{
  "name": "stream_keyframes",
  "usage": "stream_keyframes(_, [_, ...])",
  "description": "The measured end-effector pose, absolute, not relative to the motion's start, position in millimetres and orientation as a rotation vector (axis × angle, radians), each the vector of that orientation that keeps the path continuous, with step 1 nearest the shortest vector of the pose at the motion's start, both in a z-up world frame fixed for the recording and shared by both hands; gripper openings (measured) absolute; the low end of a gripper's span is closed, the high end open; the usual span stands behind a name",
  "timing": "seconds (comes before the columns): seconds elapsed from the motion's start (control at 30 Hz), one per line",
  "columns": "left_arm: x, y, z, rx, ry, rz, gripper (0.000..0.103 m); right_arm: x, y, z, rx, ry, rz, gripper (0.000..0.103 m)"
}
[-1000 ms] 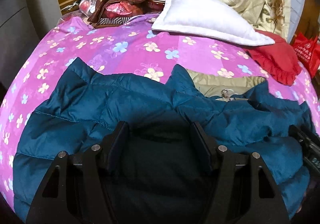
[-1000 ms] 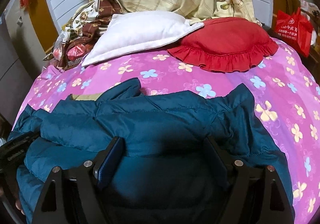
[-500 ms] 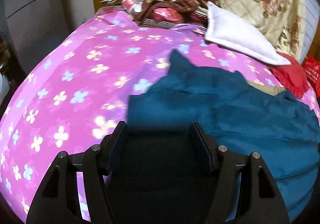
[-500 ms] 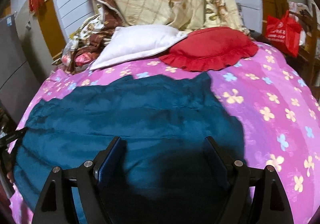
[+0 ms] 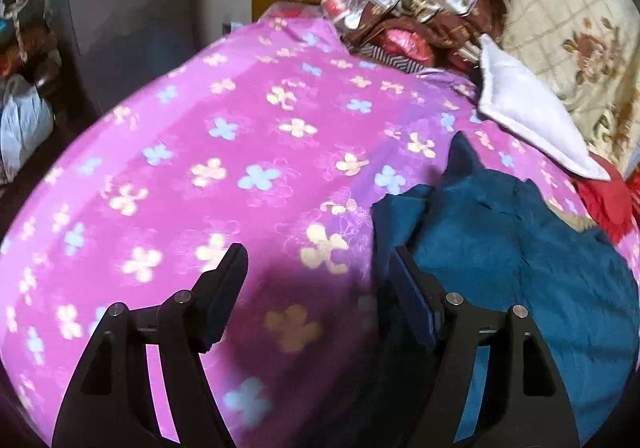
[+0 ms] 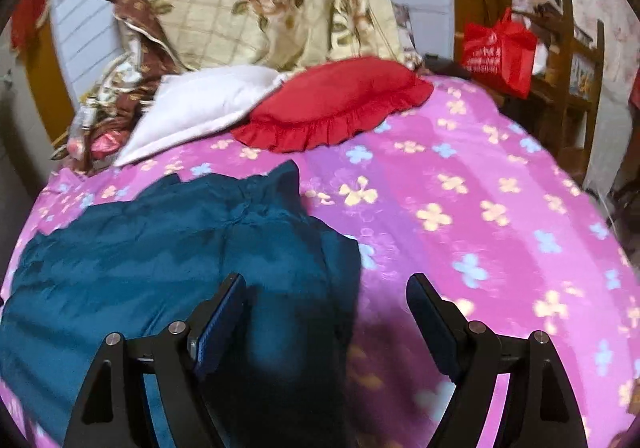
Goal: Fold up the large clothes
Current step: 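Lift both tools off the folded teal jacket and back away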
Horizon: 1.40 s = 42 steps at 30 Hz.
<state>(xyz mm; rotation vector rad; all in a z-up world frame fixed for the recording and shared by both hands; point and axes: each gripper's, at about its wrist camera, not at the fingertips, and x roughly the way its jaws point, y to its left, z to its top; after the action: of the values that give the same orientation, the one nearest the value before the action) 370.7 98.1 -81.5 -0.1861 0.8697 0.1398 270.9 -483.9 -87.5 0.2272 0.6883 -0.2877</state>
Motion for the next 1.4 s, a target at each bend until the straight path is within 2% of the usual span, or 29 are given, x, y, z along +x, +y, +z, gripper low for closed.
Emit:
stream_keyframes(0.17, [322, 82, -68, -0.119, 0.823, 0.065, 0.073, 221, -462, -80, 0.219, 0.661, -0.225, 0.081])
stream_keyframes(0.37, [313, 68, -113, -0.127, 0.901, 0.062, 0.074, 210, -462, -135, 0.307, 0.766, -0.221, 0.081])
stream_keyframes(0.47, [315, 69, -112, -0.134, 0.918, 0.073, 0.074, 208, -476, -148, 0.442, 0.777, -0.188, 0.081])
stream_keyframes(0.73, [257, 57, -62, -0.016, 0.816, 0.055, 0.074, 163, -457, -112, 0.337, 0.726, -0.191, 0.081])
stream_keyframes(1.1, [141, 8, -46, 0.095, 0.760, 0.024, 0.074, 88, -419, -110, 0.322, 0.735, -0.131, 0.081])
stream_keyframes(1.4, [88, -31, -30, 0.074, 0.786, -0.099, 0.074, 47, -384, -93, 0.247, 0.685, -0.092, 0.081])
